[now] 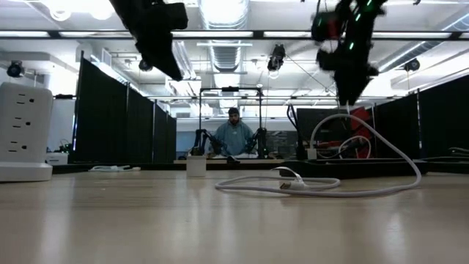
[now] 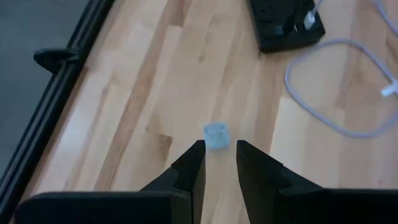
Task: Insert USB
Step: Insert the top white charger cable into the white charger adapter
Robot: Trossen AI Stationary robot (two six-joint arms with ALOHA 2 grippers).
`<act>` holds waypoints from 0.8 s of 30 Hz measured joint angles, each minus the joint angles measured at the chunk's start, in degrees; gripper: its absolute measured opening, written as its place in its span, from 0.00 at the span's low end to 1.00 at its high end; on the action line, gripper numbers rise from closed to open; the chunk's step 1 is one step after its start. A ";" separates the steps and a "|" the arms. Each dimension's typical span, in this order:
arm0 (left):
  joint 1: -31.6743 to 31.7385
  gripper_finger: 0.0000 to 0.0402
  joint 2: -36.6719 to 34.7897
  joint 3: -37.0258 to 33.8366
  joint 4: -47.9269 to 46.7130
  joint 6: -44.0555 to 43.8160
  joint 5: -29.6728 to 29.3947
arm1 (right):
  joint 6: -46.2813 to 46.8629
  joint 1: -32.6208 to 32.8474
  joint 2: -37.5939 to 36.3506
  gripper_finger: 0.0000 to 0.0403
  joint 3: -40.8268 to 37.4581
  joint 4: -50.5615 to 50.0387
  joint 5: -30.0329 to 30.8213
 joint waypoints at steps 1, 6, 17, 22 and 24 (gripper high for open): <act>-0.01 0.16 -0.43 0.00 -0.92 0.00 1.03 | -1.15 -1.18 1.79 0.51 0.00 0.61 -0.72; -0.18 0.16 -3.81 0.00 -5.03 -0.37 3.96 | -6.81 -6.76 10.86 0.53 0.30 2.76 -1.87; -0.38 0.16 -12.78 0.00 -6.23 -6.35 3.99 | -11.60 -14.75 21.56 0.52 0.57 6.08 -3.05; -0.38 0.16 -14.08 0.00 -6.18 -8.78 4.03 | -12.63 -15.34 24.85 0.47 0.57 6.80 -3.00; -0.38 0.16 -14.41 0.00 -6.17 -9.80 4.03 | -12.42 -15.54 26.08 0.44 0.57 7.72 -2.91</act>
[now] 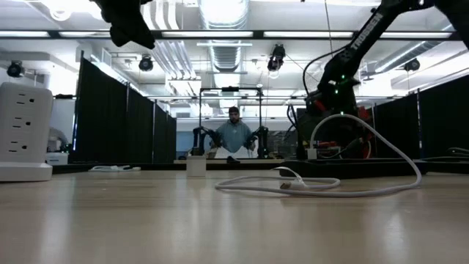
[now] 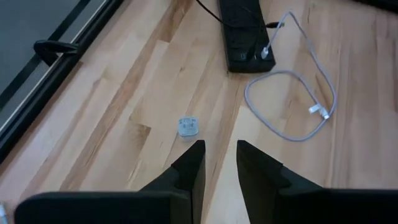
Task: Insert USB
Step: Insert the top white charger cable into the white charger adapter
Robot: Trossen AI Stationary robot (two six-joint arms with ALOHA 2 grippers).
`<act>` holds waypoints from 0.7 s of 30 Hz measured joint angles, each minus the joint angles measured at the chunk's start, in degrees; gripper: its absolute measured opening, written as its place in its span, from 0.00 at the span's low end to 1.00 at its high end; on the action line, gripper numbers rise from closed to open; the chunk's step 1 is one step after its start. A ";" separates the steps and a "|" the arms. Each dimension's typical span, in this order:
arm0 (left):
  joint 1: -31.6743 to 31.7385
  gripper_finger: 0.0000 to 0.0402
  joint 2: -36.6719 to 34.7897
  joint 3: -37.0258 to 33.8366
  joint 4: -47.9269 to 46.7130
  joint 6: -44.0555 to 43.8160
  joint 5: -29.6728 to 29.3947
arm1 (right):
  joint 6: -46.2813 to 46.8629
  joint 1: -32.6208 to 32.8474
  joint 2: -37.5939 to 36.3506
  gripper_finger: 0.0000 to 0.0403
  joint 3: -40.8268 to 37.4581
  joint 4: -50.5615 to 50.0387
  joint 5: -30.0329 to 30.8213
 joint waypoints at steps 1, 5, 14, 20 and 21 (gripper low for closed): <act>0.00 0.16 -0.06 0.00 0.01 -0.34 0.00 | 0.10 -0.04 0.42 0.42 0.00 0.36 0.18; -0.02 0.16 -0.09 0.00 0.01 -1.31 0.15 | 0.41 -0.07 1.17 0.25 0.00 -0.07 0.68; -1.96 0.16 -0.15 0.00 3.80 -1.28 3.36 | 1.35 2.31 -6.61 0.01 -0.05 -6.65 -2.53; -3.77 0.16 -0.55 0.00 13.65 -0.16 4.11 | 5.23 6.62 -21.08 0.00 -0.04 -7.76 -6.28; -3.83 0.16 -0.41 0.00 15.35 0.29 4.13 | 5.94 7.31 -23.89 0.00 -0.02 -7.75 -7.15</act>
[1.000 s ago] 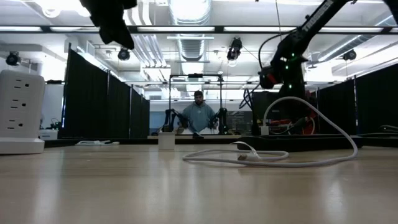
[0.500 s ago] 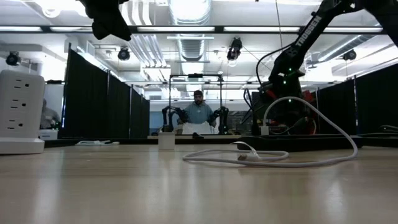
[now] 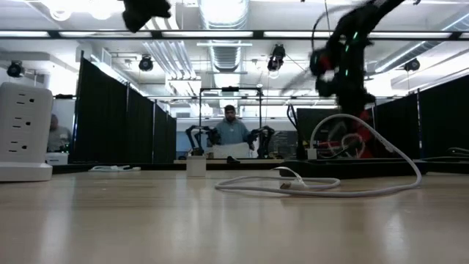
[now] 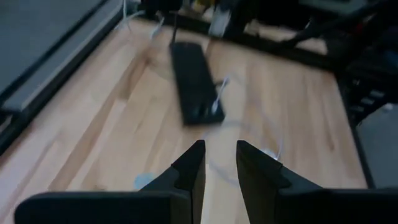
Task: Insert USB
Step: Insert the top white charger cable into the white charger adapter
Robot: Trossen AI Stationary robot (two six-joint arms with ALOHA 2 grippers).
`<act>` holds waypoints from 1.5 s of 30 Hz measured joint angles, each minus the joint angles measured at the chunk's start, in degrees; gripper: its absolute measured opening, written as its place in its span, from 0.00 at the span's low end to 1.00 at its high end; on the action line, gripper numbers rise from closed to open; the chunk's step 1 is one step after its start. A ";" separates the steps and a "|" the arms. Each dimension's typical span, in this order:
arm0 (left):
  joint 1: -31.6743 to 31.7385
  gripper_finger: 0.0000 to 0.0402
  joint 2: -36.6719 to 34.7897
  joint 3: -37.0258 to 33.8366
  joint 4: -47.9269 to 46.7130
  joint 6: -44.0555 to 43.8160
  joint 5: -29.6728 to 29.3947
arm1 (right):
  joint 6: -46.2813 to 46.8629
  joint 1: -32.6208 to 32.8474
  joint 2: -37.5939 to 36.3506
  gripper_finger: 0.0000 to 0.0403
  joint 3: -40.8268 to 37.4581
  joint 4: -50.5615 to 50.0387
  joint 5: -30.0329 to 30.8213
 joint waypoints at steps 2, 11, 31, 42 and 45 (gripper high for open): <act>-0.06 0.16 0.49 0.00 3.64 0.78 0.00 | 1.72 1.29 -5.32 0.00 0.47 -0.09 -1.85; 0.02 0.16 6.59 0.02 18.37 8.94 -0.23 | 10.70 8.85 -21.79 0.00 11.40 0.16 -5.67; 1.43 0.16 13.56 0.02 22.82 9.68 -0.22 | 45.08 47.63 -28.76 0.00 22.63 -20.73 -15.09; 2.39 0.16 10.44 0.02 20.15 8.26 -0.27 | 47.57 68.92 -22.87 0.00 3.53 -17.69 -13.71; 2.39 0.16 9.34 0.02 17.98 7.46 -0.28 | 47.41 73.66 -22.82 0.00 -3.76 -13.00 -11.87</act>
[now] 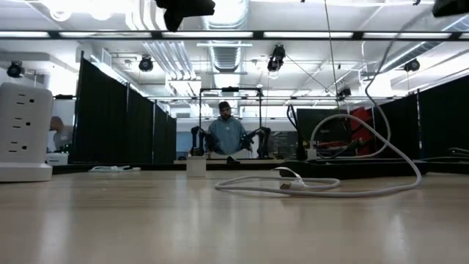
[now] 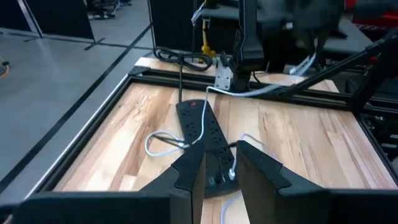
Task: Insert USB
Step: Insert the top white charger cable into the white charger adapter
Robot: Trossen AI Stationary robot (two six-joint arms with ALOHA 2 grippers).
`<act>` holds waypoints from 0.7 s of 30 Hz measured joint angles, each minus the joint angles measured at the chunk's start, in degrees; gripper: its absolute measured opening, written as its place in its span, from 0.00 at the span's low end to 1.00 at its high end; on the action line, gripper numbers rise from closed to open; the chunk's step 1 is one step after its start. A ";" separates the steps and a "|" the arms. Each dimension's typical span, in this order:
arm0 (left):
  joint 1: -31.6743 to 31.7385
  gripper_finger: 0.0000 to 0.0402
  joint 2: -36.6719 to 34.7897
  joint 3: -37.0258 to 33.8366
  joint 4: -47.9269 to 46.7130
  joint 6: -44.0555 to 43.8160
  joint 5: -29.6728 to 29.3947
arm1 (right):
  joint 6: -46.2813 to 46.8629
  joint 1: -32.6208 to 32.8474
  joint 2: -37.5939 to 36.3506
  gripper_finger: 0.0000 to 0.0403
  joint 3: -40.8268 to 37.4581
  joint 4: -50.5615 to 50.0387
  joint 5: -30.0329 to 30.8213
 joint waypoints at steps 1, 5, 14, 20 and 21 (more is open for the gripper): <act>0.00 0.16 -0.37 0.00 -0.69 -0.04 0.01 | 0.02 1.06 -0.10 0.00 -2.29 1.41 0.70; 0.00 0.16 -1.98 0.00 -2.05 -0.04 -0.01 | 0.40 3.11 -0.08 0.00 -11.52 7.99 1.56; 0.04 0.16 -4.52 0.00 -3.74 0.00 -0.54 | 2.03 2.90 1.10 0.00 -24.13 18.13 10.38; 0.04 0.16 -4.92 0.00 -4.67 0.00 -0.53 | 2.14 2.87 6.27 0.00 -28.45 24.59 10.99; 0.04 0.16 -5.01 0.00 -4.87 0.02 -0.53 | 2.04 2.87 7.03 0.00 -28.48 24.97 10.79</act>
